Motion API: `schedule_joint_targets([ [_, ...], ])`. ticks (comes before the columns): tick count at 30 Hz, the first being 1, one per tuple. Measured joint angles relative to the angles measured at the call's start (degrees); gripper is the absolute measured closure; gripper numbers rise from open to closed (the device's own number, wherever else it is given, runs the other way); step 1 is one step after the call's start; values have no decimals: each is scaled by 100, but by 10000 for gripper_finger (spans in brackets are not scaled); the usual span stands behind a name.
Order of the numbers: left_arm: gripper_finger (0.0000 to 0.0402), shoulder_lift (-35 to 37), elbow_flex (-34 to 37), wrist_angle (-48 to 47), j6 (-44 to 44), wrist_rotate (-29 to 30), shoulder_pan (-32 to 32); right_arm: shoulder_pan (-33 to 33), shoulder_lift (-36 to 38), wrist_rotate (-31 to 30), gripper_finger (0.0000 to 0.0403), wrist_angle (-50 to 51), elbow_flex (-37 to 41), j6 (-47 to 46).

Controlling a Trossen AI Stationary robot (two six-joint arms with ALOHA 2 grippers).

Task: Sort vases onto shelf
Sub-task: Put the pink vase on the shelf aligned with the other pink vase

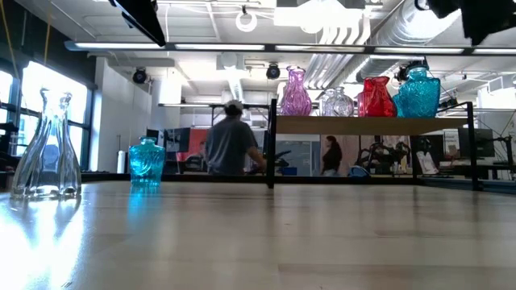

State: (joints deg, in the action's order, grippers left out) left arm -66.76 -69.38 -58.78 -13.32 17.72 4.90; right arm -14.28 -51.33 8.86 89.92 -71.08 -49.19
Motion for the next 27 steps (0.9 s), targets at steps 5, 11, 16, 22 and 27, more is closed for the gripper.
schedule_joint_targets([
  [5, 312, 0, 0, 1, 0, 0, 0, 540, 0, 153, 327, 9, 622, -621],
  [11, 312, 0, 0, 2, 0, 0, 1, 1251, 2, 217, 327, 6, 952, -1400],
  [16, 312, 0, 0, -1, 0, 0, -1, 1890, 2, 223, 327, 6, 1162, -2074],
  [22, 312, 0, 0, 1, 0, 0, 0, 2610, 2, 185, 327, 7, 1322, -2821],
  [27, 312, 0, 0, 2, 0, 0, 1, 3109, 4, 103, 327, -129, 1498, -3294],
])
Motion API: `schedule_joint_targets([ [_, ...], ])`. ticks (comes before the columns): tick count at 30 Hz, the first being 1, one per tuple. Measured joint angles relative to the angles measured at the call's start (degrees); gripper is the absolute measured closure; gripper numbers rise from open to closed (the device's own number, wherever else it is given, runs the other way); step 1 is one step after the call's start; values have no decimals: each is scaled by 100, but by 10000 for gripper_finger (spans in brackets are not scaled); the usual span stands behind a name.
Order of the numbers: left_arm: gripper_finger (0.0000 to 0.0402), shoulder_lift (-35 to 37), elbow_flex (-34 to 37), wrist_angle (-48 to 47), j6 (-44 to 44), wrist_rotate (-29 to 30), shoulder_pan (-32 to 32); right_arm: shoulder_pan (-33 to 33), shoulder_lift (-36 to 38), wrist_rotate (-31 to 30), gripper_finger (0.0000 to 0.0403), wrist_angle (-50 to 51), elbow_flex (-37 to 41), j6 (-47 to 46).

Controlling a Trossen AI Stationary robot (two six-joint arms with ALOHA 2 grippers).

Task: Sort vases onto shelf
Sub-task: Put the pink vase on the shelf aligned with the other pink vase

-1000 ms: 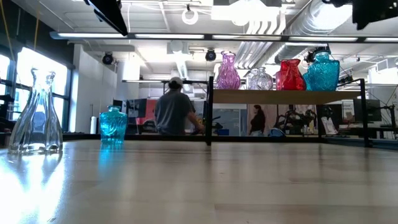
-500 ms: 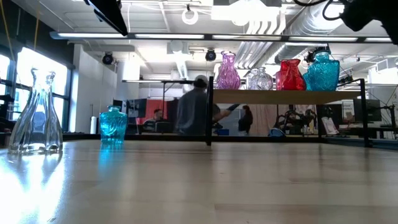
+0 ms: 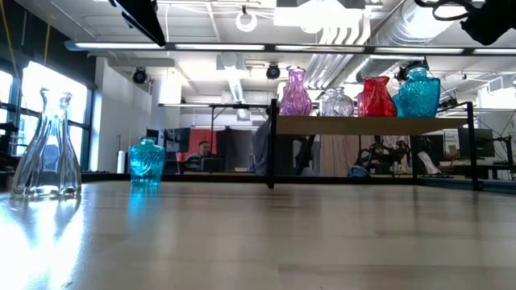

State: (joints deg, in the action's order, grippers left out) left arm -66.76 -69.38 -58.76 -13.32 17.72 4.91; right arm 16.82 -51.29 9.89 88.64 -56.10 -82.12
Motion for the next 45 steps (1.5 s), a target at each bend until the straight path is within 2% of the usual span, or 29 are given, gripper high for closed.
schedule_joint_targets([
  [7, 312, 0, 0, -1, 0, 0, -2, 513, -2, -379, 327, -189, 237, -487],
  [26, 312, 0, 0, -2, 0, 0, -2, 1092, 5, -342, 327, -1198, 1186, -1091],
  [30, 312, 0, 0, -2, 0, 0, 0, 1136, 12, -297, 343, -1410, 1283, -1151],
  [35, 312, 0, 0, 0, 0, 0, -2, 1137, 7, -297, 392, -1413, 1283, -1152],
  [45, 312, 0, 0, 0, 0, 0, -2, 1137, 33, -222, 398, -1508, 1268, -1059],
])
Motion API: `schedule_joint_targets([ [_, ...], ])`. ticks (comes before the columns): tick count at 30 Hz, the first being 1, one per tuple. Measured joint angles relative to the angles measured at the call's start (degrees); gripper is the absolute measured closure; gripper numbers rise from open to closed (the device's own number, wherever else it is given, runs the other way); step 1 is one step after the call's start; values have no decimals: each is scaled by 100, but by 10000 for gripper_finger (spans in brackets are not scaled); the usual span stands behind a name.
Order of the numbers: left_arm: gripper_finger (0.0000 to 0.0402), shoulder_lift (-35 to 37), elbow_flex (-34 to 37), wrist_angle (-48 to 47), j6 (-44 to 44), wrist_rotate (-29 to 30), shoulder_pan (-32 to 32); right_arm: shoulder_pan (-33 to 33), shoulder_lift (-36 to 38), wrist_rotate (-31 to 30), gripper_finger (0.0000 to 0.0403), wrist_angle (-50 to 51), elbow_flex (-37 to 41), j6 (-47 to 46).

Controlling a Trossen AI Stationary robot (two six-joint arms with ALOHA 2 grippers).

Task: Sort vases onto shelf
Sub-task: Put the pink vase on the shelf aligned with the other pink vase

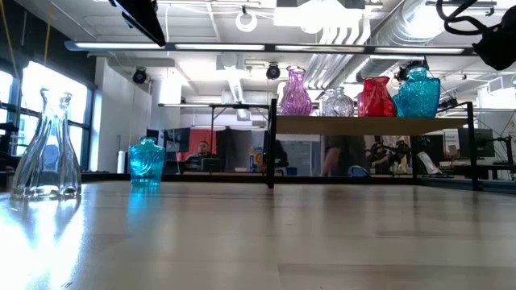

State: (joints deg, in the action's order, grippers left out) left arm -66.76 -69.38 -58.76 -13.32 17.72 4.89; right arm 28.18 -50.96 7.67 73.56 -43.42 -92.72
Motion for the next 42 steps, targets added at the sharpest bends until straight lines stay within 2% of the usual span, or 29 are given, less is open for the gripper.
schedule_joint_targets([
  [10, 312, 0, 0, -2, 0, 0, 0, -45, -14, -75, 401, 18, -490, 173],
  [19, 312, 0, 0, -2, 0, 0, 0, -558, -29, -101, 402, -57, -918, 644],
  [27, 312, 0, 0, -2, 0, 0, 2, -1418, -661, -76, 402, -69, -1559, 1762],
  [42, 312, 0, 0, -2, 0, 0, 0, -3005, -2115, 40, 403, 597, -3049, 4417],
])
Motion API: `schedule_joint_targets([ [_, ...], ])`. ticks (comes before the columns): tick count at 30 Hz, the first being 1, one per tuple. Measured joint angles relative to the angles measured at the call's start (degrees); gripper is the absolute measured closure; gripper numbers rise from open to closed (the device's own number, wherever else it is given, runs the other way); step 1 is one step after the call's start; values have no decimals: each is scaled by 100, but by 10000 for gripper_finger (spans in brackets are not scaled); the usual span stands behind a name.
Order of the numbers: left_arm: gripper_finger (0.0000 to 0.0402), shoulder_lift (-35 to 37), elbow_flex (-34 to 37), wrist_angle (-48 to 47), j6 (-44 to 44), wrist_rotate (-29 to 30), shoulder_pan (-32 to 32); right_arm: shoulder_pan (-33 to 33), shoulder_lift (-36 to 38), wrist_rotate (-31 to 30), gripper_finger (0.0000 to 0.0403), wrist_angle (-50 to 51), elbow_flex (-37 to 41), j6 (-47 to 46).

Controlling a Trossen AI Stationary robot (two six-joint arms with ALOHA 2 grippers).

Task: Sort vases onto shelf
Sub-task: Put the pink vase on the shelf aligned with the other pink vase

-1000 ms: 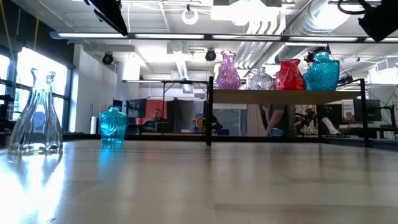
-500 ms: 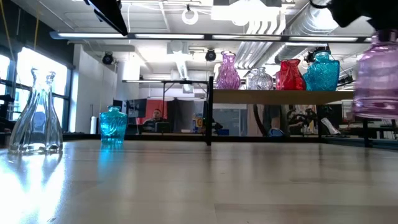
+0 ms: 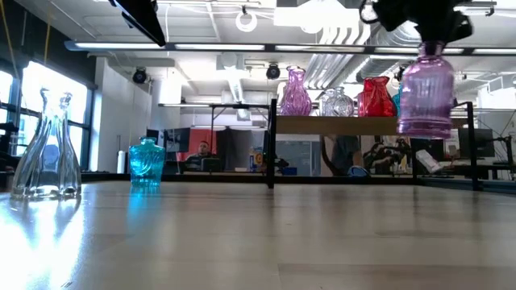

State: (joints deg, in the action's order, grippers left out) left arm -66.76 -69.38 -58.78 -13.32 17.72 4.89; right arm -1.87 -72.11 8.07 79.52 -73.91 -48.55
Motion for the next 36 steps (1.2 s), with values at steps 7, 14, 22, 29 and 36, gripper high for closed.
schedule_joint_targets([
  [7, 312, 0, 0, 0, 0, 0, 1, -663, -692, 66, 402, 279, -767, 1237],
  [14, 312, 0, 0, 0, 0, 0, 2, -1101, -1432, 66, 402, 693, -1689, 2353],
  [22, 312, 0, 0, 0, 0, 0, 0, -1427, -2152, 72, 402, 1062, -2694, 3331],
  [29, 312, 0, 0, 2, 0, 0, 0, -1647, -2588, 31, 402, 1045, -3262, 4003],
  [36, 312, 0, 0, 0, 0, 0, 1, -1743, -2843, -111, 402, 1056, -3783, 4455],
])
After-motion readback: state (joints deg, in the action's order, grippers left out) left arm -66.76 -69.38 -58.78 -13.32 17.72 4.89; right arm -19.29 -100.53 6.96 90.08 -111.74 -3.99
